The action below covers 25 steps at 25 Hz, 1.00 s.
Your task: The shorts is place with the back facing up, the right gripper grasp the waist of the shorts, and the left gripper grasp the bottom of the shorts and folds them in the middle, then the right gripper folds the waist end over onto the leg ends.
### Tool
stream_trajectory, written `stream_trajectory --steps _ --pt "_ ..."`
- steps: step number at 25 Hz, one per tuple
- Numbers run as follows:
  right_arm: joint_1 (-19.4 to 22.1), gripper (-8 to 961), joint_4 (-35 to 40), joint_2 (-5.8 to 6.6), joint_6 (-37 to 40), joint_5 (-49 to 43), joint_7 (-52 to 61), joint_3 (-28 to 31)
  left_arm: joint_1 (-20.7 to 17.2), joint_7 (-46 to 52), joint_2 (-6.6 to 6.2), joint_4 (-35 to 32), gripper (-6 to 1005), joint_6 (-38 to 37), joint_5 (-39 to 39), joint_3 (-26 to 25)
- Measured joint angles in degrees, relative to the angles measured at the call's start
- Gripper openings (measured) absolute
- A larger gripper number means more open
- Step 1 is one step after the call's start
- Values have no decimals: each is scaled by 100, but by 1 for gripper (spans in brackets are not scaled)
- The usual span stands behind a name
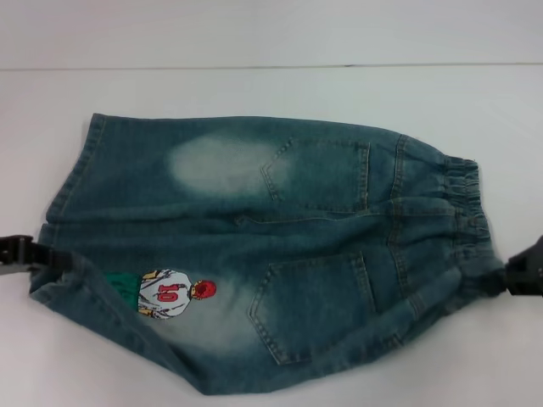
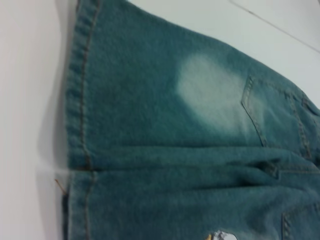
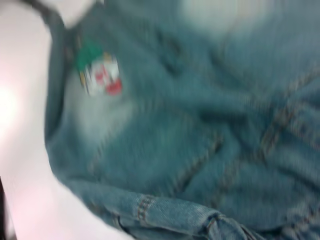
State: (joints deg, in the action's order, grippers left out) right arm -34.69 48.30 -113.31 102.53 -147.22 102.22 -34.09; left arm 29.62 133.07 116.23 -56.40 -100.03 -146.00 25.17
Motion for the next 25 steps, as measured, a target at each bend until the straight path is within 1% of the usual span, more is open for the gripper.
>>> stream_trajectory --steps 3,6,12,16,18,21,23,25 --pt "89 43 -371 130 -93 437 -162 315 20 7 -12 12 21 180 14 -17" --pt "150 43 -689 206 -231 805 -213 618 51 25 -13 18 21 400 36 -19" --pt "208 44 -1109 214 -706 1292 -174 971 132 43 -14 107 21 924 260 -44" --pt "214 44 -1480 178 -1112 1752 -195 1141 158 11 -26 306 28 1417 579 -47" --pt "215 44 -1561 111 -1324 1969 -221 1164 180 -16 -31 423 36 1699 699 -44" --pt "188 44 -1644 -41 -1746 2244 -232 1130 223 -96 -32 601 48 2029 881 -15" --pt "141 44 -1701 -90 -1914 2290 -234 1046 260 -118 -49 683 56 2103 892 17" --pt "111 44 -1751 -107 -1979 2292 -235 966 270 -123 -112 691 64 1990 867 44"
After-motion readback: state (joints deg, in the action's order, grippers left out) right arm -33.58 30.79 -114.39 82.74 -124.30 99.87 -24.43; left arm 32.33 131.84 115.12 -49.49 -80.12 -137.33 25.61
